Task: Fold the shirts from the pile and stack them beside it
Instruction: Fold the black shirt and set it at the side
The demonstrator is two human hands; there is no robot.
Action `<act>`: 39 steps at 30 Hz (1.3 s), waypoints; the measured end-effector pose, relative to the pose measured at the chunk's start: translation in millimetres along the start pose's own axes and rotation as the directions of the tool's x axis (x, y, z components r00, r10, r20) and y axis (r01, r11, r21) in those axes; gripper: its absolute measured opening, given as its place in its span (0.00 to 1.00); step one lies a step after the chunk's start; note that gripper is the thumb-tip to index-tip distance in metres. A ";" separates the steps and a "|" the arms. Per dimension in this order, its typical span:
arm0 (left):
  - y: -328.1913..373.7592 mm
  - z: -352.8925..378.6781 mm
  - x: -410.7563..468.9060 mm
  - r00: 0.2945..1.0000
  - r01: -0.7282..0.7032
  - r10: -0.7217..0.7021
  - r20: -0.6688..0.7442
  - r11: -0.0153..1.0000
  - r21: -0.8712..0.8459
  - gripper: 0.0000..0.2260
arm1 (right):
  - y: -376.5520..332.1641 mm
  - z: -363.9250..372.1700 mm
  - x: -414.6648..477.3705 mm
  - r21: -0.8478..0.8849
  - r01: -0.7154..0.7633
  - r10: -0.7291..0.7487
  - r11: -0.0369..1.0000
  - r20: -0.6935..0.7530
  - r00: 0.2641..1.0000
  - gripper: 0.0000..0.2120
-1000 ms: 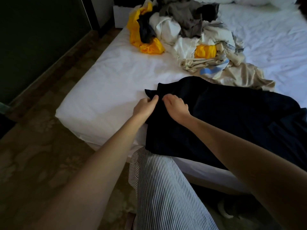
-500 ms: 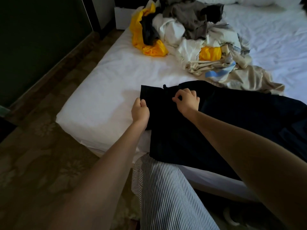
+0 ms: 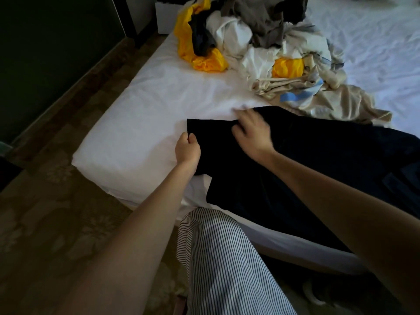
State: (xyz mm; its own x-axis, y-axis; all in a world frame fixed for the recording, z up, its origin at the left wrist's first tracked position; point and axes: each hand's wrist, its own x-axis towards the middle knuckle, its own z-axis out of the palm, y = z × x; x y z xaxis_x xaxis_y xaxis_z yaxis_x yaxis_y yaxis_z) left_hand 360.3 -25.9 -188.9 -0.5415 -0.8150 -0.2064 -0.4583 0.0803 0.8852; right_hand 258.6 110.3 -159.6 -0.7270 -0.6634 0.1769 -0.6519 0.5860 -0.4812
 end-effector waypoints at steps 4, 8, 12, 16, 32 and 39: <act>5.3 -0.6 -7.7 1.000 -0.012 0.012 -0.009 1.000 0.018 0.10 | -12.1 20.5 -18.7 -0.278 0.203 -0.043 0.939 0.490 0.871 0.25; 1.6 -7.9 -4.6 0.998 -0.040 0.042 0.040 0.999 -0.036 0.11 | -12.6 11.6 -31.4 -0.169 0.136 -0.134 0.976 0.024 0.991 0.24; 5.7 -15.7 -11.1 0.995 0.006 -0.001 0.102 0.999 -0.054 0.12 | 3.3 1.9 -22.2 -0.130 -0.205 0.228 0.970 0.200 0.953 0.25; 25.4 -21.7 -23.3 0.955 0.151 -0.072 0.287 0.952 -0.265 0.05 | 8.2 -7.1 -9.3 -0.179 -0.139 0.205 0.974 0.432 0.878 0.28; 47.6 35.0 -92.4 0.630 -0.771 0.344 0.696 0.381 0.510 0.23 | 28.7 -31.0 2.8 0.149 -0.434 0.411 0.889 0.159 0.897 0.07; -2.0 20.4 -76.0 0.591 -0.801 0.431 0.682 0.410 0.435 0.29 | 31.7 -43.6 7.9 0.465 -0.696 0.629 0.546 0.320 0.708 0.07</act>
State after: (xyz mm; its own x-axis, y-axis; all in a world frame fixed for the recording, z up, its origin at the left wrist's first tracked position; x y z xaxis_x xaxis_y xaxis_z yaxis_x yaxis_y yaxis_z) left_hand 388.0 47.6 -183.5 -0.9981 -0.0559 -0.0243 -0.0608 0.9360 0.3467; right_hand 222.8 143.9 -136.0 -0.8560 -0.2499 -0.4526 0.2504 0.5656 -0.7857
